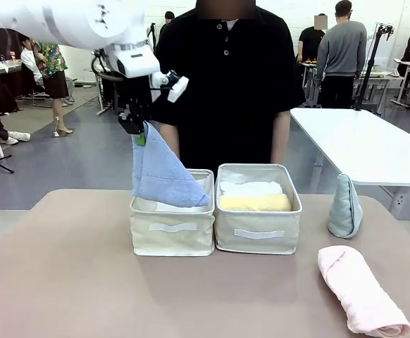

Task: Sort the towels based on their folding style.
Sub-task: Pick up one triangle-folded towel and place it in the left Fabric basket.

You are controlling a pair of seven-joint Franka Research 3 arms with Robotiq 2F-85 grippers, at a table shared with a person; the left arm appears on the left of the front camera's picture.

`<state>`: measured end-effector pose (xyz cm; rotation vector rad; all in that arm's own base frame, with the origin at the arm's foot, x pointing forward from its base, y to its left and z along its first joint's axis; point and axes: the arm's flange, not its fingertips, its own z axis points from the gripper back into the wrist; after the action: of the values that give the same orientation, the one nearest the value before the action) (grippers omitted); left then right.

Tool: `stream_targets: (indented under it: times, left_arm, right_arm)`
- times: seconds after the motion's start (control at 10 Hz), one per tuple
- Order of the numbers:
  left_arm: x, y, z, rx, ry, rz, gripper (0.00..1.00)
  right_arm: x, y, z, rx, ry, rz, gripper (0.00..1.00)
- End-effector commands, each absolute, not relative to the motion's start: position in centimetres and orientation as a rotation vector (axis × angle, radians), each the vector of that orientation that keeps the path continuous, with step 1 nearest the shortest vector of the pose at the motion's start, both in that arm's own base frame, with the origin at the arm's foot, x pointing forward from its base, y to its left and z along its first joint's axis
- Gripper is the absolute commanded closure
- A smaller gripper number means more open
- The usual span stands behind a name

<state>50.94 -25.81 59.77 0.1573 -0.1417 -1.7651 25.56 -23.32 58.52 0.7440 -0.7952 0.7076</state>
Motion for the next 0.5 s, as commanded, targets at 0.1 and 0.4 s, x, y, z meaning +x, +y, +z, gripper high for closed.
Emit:
stream_targets:
  times: [0.1, 0.4]
  left_arm:
    - [52.8, -26.9, 59.2, 0.207, -0.102, -1.702, 0.84]
    - [53.4, -27.0, 57.5, 0.216, -0.073, -1.705, 0.84]
  right_arm:
    - [25.6, -23.3, 58.6, 0.759, -0.806, 0.699, 0.00]
    - [25.6, -23.3, 58.6, 0.759, -0.806, 0.699, 0.00]
